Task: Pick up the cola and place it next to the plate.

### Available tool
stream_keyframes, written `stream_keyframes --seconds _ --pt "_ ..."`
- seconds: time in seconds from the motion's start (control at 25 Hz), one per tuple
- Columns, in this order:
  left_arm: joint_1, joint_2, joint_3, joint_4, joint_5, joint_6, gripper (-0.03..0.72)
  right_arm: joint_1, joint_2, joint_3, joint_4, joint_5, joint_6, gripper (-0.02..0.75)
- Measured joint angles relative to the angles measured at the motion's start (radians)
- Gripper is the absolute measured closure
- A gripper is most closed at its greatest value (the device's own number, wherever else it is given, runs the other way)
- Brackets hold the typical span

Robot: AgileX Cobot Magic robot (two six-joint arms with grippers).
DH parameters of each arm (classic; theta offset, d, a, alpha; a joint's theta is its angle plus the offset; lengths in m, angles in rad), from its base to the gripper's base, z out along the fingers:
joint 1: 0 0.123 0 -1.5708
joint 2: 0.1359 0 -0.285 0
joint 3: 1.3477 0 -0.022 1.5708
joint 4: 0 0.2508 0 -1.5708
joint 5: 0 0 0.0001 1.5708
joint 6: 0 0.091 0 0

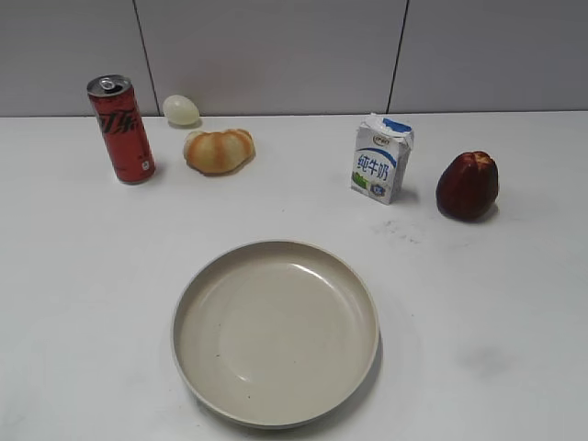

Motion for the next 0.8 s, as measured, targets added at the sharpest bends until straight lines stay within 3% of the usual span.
stream_keyframes --seconds 0.8 --pt "0.0 0.0 0.0 0.0 -0.001 0.0 0.116 0.0 0.0 0.0 0.0 0.0 0.0 0.145"
